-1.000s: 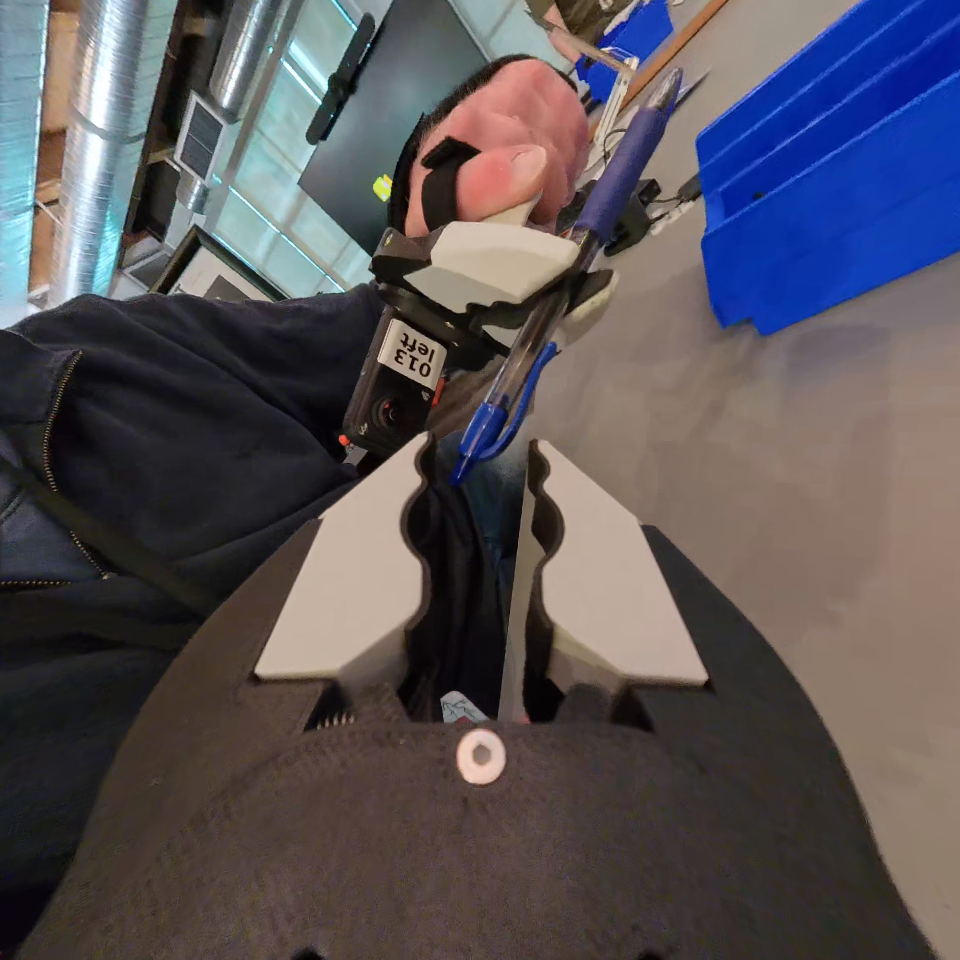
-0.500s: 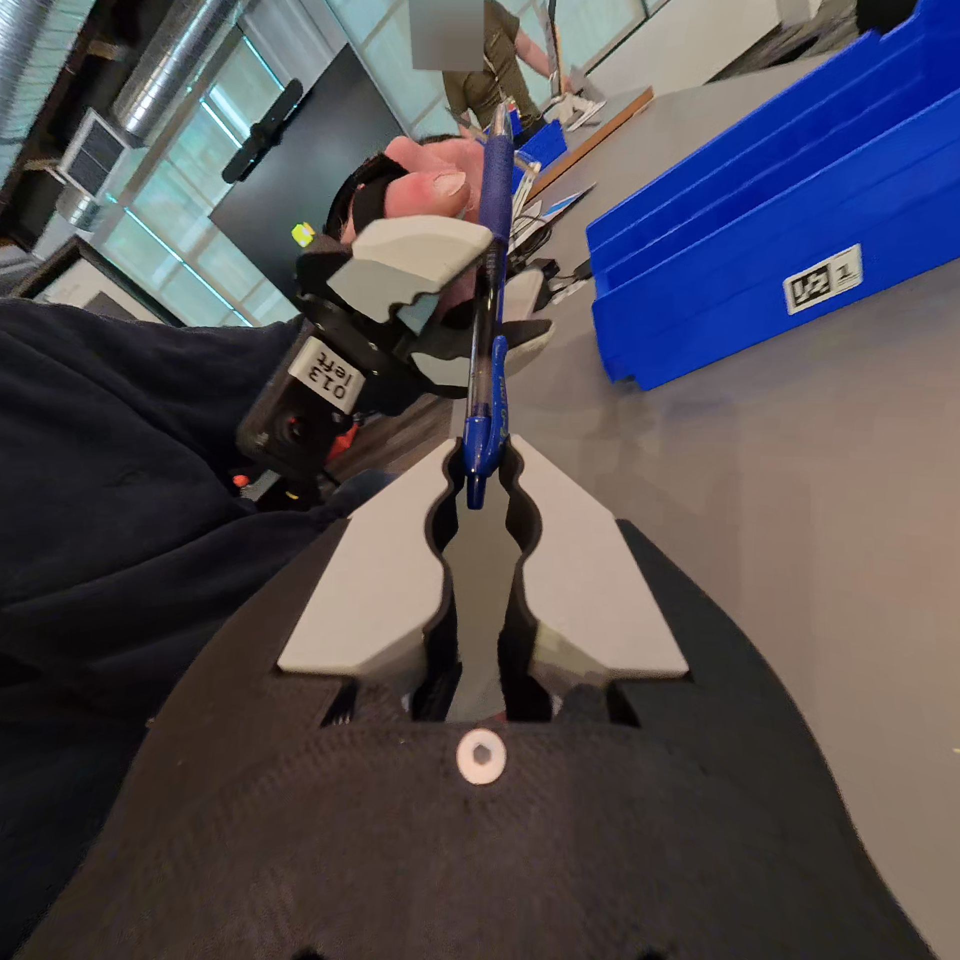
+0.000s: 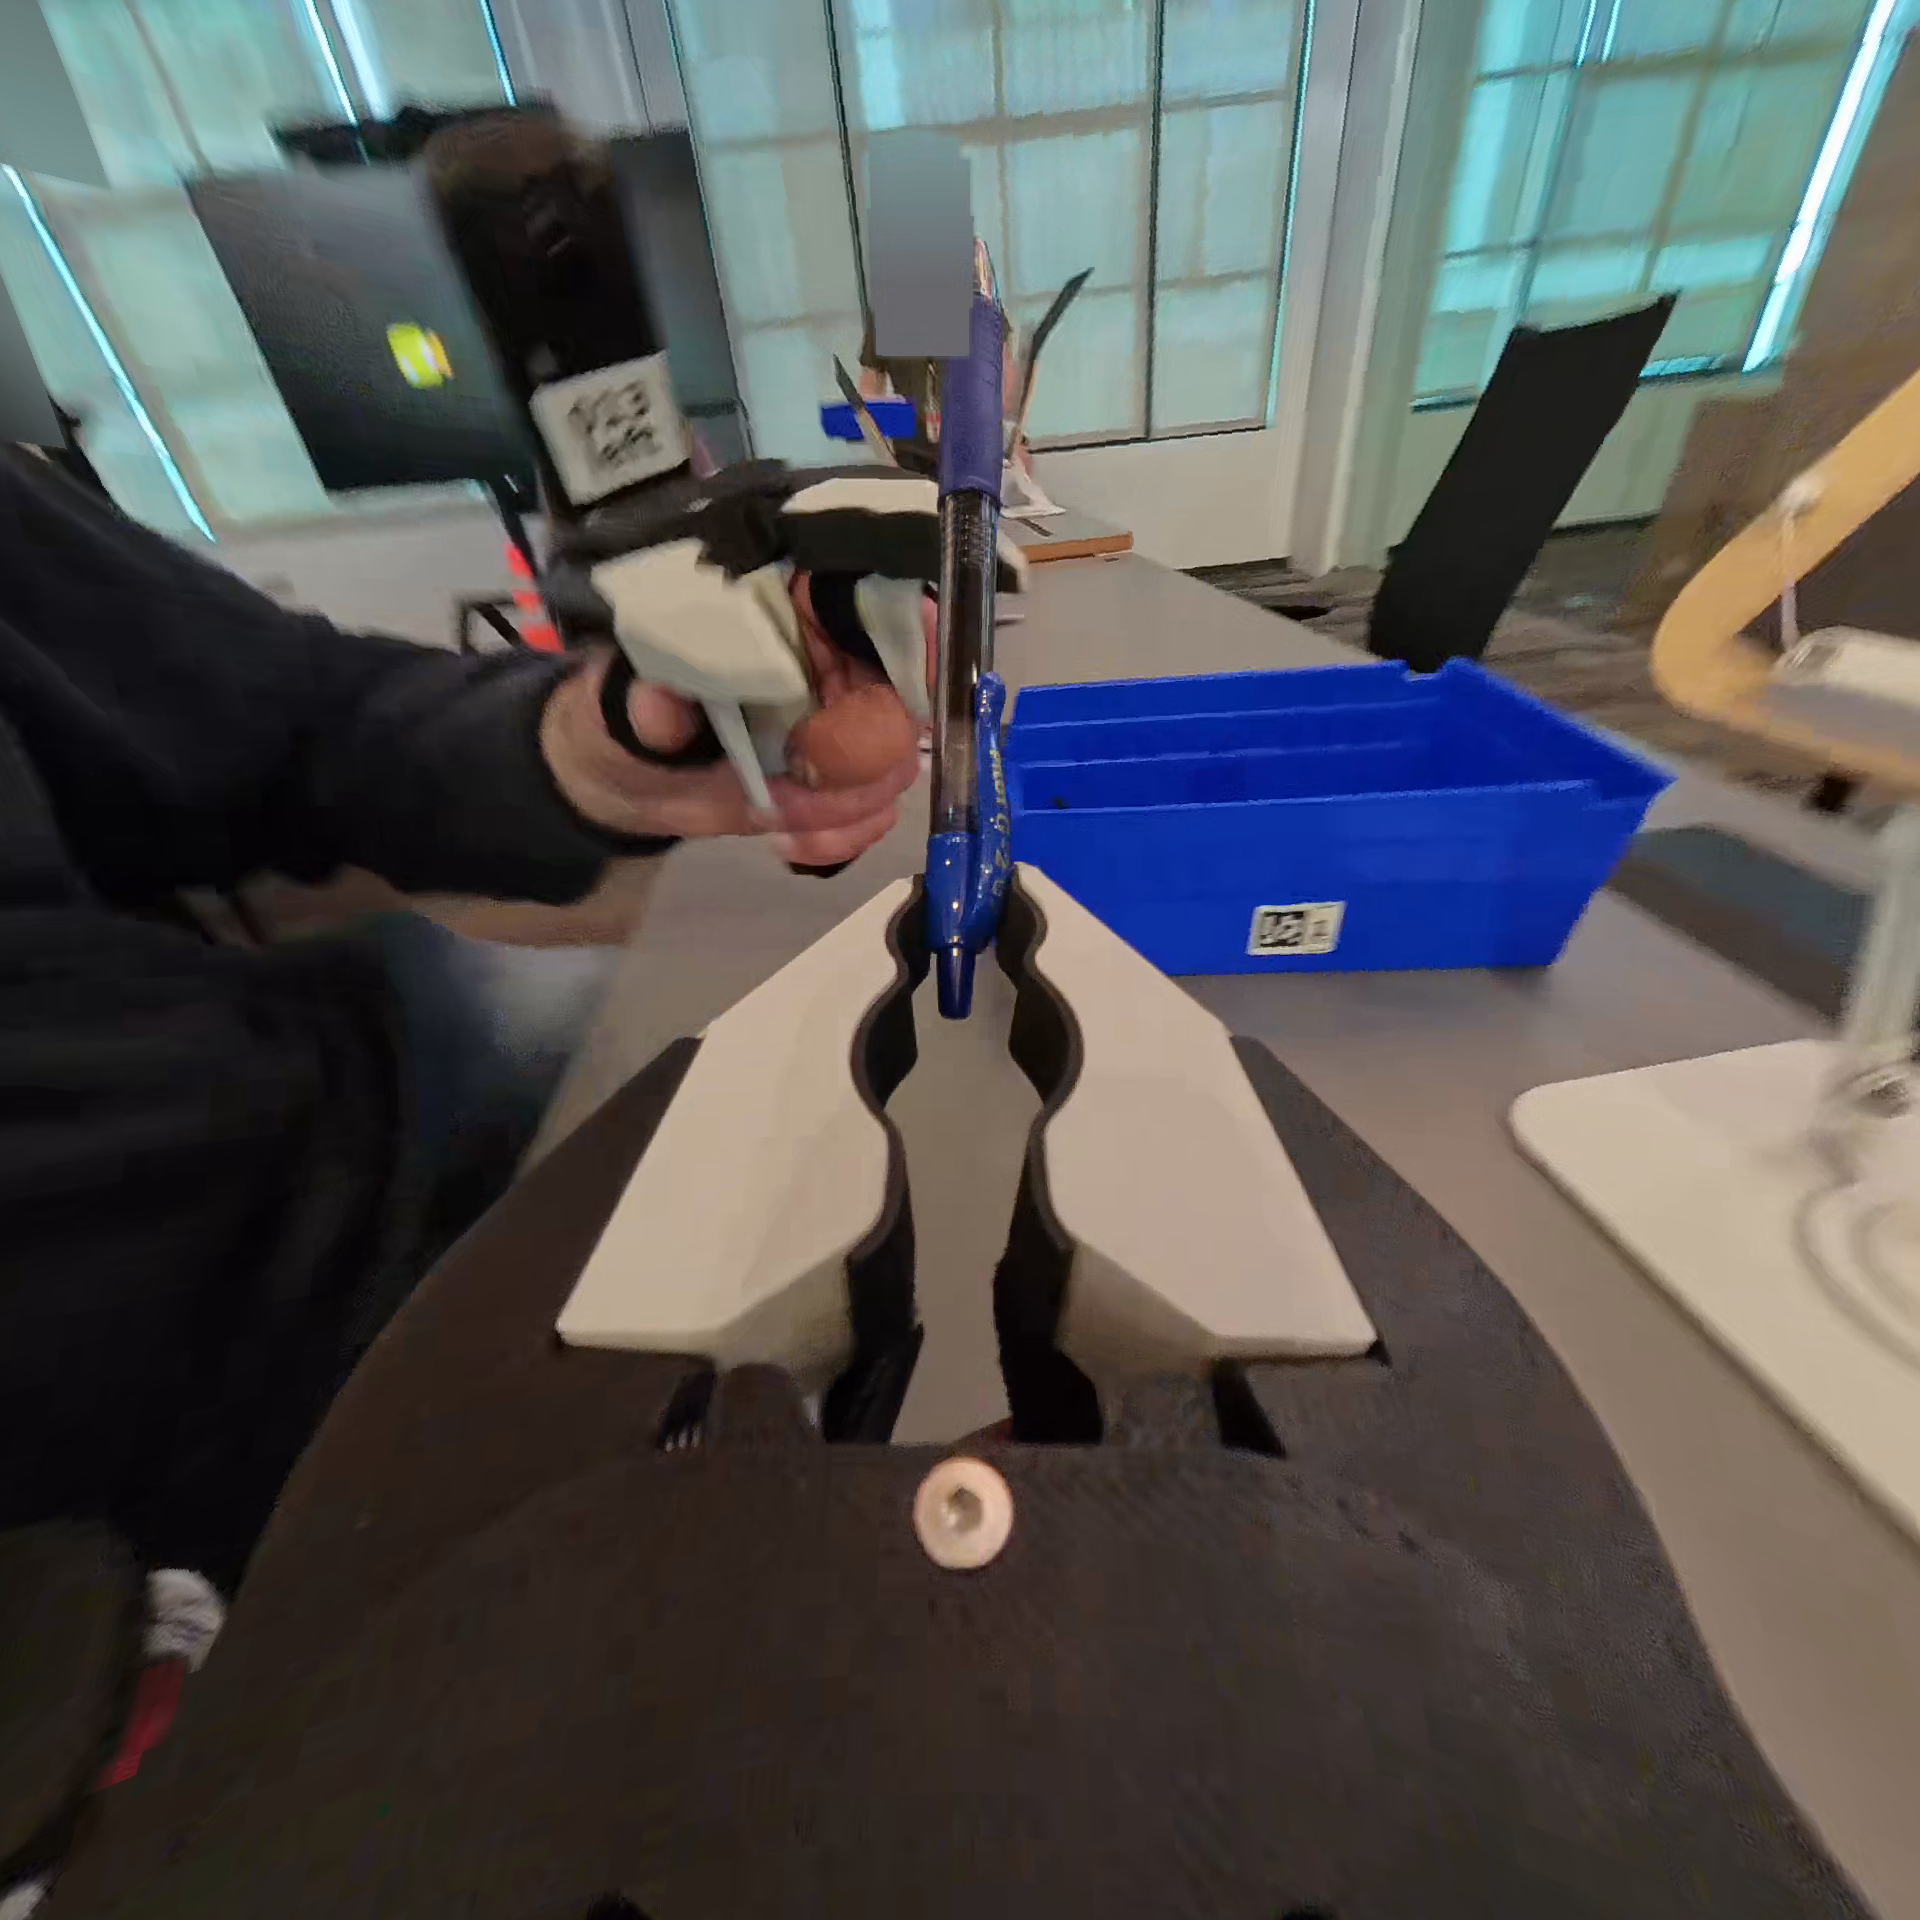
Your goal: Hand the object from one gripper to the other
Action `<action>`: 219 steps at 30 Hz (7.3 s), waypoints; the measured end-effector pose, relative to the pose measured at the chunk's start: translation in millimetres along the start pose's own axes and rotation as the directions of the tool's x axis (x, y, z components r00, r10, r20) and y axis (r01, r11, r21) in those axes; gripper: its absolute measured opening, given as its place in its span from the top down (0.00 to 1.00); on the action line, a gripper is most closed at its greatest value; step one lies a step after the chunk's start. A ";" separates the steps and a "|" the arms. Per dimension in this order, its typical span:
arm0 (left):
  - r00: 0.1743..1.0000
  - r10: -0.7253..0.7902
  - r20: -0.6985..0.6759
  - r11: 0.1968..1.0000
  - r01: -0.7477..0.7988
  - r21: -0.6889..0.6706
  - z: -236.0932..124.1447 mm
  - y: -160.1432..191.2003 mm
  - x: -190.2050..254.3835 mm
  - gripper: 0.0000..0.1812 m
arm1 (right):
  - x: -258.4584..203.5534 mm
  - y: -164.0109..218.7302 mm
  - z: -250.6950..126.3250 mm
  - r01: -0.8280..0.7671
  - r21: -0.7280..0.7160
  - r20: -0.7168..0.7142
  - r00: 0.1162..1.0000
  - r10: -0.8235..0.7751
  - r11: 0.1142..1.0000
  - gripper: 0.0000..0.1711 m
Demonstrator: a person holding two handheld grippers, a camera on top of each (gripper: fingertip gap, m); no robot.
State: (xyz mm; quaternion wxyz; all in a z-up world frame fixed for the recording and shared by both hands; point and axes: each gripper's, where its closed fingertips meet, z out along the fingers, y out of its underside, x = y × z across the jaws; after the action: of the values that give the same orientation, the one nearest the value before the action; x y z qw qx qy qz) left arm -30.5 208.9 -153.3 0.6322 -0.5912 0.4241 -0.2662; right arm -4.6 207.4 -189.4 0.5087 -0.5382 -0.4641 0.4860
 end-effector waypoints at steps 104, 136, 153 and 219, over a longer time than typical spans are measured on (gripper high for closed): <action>0.904 -0.307 -0.298 0.936 0.343 0.076 33.5 -4.8 19.3 0.75 | -14.4 -60.3 -10.6 0.171 -0.175 0.032 0.985 -0.168 0.970 0.96; 0.251 -0.843 -0.475 0.381 0.903 -0.198 46.8 3.2 21.2 0.94 | -27.4 23.9 14.0 0.842 -0.456 0.287 -0.165 -0.943 -0.287 0.89; 0.810 -0.551 -0.200 0.808 0.578 0.116 17.0 16.9 -9.0 0.76 | -2.0 -38.4 -3.3 0.470 -0.413 -0.063 0.839 -0.540 0.780 0.94; 0.868 -0.494 -0.052 0.861 0.497 0.112 31.3 29.1 -15.2 0.80 | 1.0 18.4 8.0 -0.571 0.157 0.094 0.821 0.563 0.806 0.96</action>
State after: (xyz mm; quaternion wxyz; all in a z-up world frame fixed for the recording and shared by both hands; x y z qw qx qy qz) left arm -16.2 242.6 -180.0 0.5730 -0.6376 0.2478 -0.4513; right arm -12.4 208.2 -207.9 0.3764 -0.5939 -0.2474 0.6666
